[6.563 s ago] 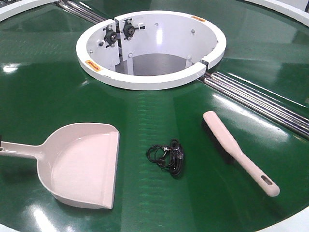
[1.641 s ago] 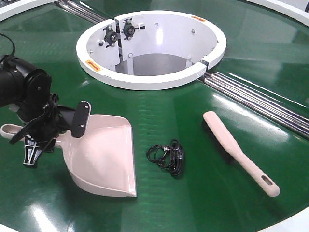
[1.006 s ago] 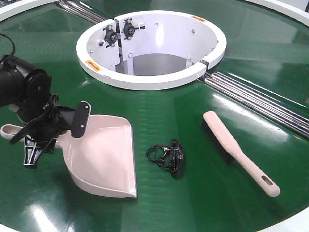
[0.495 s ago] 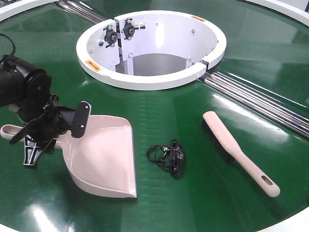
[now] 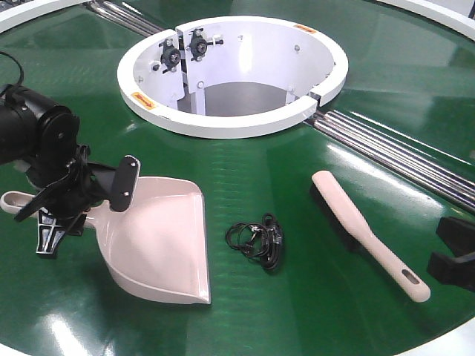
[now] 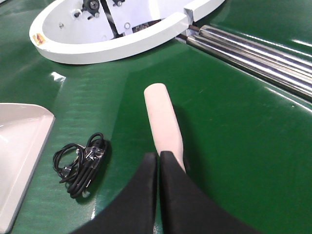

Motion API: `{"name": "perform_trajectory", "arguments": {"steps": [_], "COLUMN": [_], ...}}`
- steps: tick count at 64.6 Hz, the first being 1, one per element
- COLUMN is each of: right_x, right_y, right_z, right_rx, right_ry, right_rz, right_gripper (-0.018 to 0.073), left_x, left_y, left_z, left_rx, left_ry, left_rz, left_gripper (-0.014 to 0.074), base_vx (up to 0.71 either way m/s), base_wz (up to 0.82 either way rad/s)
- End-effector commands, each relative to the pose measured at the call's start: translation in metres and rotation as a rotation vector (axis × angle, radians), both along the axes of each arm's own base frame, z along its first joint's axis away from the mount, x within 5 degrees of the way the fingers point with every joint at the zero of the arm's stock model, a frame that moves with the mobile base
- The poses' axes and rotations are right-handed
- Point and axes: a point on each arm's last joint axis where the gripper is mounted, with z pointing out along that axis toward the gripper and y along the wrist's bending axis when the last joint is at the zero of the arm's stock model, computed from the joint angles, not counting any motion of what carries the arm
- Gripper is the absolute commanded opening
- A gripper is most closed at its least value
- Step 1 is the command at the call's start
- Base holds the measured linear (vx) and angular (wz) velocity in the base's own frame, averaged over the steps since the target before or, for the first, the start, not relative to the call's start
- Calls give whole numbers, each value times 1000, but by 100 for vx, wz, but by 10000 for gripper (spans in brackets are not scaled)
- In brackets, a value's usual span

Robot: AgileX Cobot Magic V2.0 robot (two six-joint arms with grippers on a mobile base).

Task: Clean and inspect green conveyor with broom and dustpan
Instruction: 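Move the right gripper down to the pink brush handle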

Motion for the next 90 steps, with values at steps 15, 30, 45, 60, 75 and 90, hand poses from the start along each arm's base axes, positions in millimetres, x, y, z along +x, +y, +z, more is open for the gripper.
{"name": "perform_trajectory", "arguments": {"steps": [15, 30, 45, 60, 75, 90], "right_x": [6, 5, 23, 59, 105, 145], "right_y": [0, -1, 2, 8, 14, 20], "right_z": [24, 31, 47, 45, 34, 8], "right_rx": [-29, -190, -222, -271, -315, -324], "right_ry": [-64, 107, 186, 360, 590, 755], "right_rz": [9, 81, 107, 155, 198, 222], "right_gripper": [28, 246, 480, 503, 487, 487], "left_x": [-7, -7, -7, -7, -7, -7], "left_y": [-3, -3, -3, -3, -3, -3], "left_z": [16, 16, 16, 16, 16, 16], "left_rx": [4, 4, 4, 4, 4, 4], "left_ry": [0, 0, 0, 0, 0, 0], "left_rz": [-41, -41, -41, -41, -41, -41], "left_gripper": [-6, -6, -6, -6, -6, -6], "base_vx": [0, 0, 0, 0, 0, 0], "base_wz": [0, 0, 0, 0, 0, 0]}}
